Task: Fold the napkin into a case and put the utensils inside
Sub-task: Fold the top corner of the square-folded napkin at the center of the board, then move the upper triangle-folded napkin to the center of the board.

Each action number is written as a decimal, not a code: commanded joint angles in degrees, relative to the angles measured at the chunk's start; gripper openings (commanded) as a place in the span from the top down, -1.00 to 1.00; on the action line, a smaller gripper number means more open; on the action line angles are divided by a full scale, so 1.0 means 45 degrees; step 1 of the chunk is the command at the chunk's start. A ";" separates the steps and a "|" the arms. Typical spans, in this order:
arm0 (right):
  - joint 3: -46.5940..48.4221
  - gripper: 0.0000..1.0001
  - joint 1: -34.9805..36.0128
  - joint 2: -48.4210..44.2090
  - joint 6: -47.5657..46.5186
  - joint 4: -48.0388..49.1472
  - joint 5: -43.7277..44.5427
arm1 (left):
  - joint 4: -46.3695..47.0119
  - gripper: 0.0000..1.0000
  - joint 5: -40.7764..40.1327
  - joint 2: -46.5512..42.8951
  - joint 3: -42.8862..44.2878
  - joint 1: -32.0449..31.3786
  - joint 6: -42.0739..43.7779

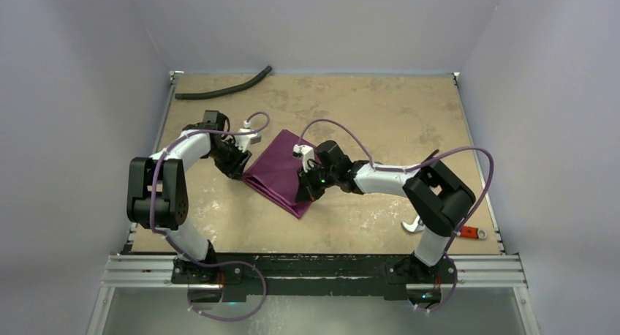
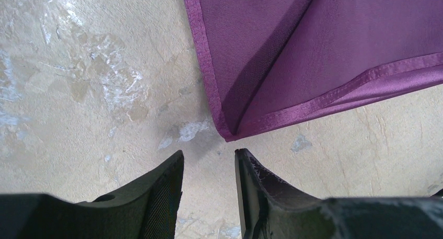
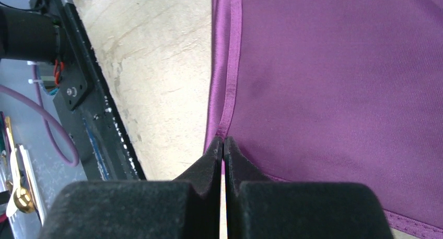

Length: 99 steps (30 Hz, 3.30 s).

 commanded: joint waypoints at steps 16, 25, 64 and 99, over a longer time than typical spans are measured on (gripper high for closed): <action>-0.1087 1.00 0.0520 -0.0404 0.0040 0.0426 -0.0302 | -0.0353 0.21 0.0168 -0.0868 0.0282 0.0003 0.0297; -0.0986 0.34 0.0597 -0.0282 -0.0053 0.0170 -0.0054 | -0.1344 0.18 0.0363 -0.1166 0.1473 0.0007 0.0406; -0.0339 1.00 -0.5661 0.2100 0.3636 0.2799 -0.2773 | 0.2262 0.32 -0.1256 0.0257 -0.0781 -0.1437 -0.0369; -0.0883 -0.48 0.0205 -0.4344 -0.2827 -0.0783 0.6254 | 0.0324 -0.61 0.2279 -0.3537 0.1948 0.0135 -0.1255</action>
